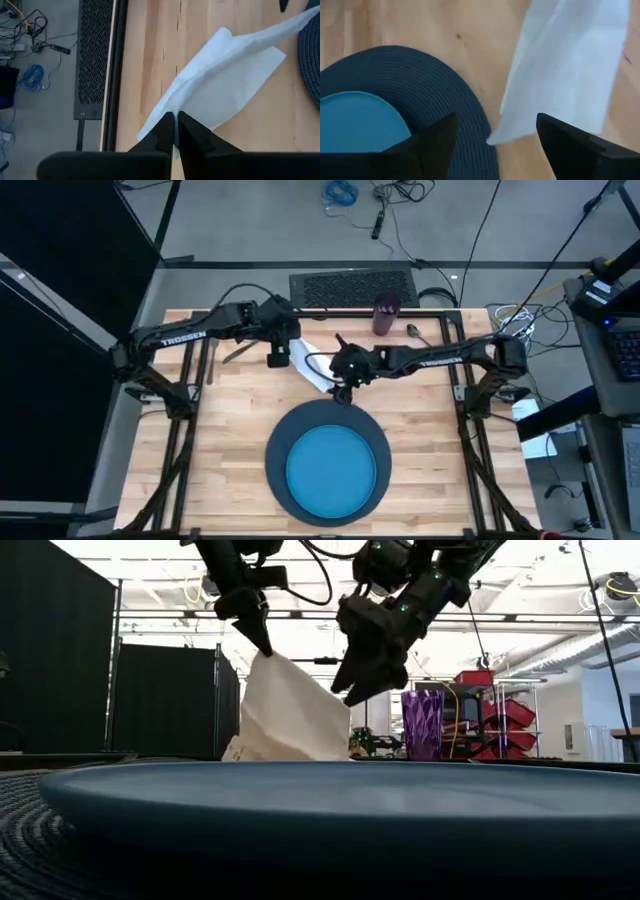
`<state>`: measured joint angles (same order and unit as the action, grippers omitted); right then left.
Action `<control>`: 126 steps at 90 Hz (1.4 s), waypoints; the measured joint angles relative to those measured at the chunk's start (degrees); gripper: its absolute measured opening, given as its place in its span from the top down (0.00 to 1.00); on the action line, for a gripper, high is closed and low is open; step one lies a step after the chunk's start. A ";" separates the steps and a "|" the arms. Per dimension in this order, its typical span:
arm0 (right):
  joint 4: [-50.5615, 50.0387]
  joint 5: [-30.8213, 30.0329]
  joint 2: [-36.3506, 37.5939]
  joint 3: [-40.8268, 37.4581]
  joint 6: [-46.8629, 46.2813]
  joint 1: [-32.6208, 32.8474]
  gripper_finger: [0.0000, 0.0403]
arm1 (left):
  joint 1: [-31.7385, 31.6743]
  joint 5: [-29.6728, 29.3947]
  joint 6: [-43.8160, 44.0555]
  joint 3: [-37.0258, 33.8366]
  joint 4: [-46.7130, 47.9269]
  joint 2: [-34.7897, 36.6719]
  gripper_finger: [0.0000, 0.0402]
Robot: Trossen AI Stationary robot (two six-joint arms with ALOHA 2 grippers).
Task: Set table place
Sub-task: Fold the white table napkin
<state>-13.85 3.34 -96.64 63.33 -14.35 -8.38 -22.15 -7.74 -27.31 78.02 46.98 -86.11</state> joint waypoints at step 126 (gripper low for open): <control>-20.81 -13.25 -4.82 14.31 11.51 -0.50 1.00 | 0.00 0.65 -0.07 0.00 -1.46 0.00 1.00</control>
<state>-34.66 -9.92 -101.46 77.64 -2.84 -8.88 -22.15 -7.09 -27.38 78.02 45.52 -86.11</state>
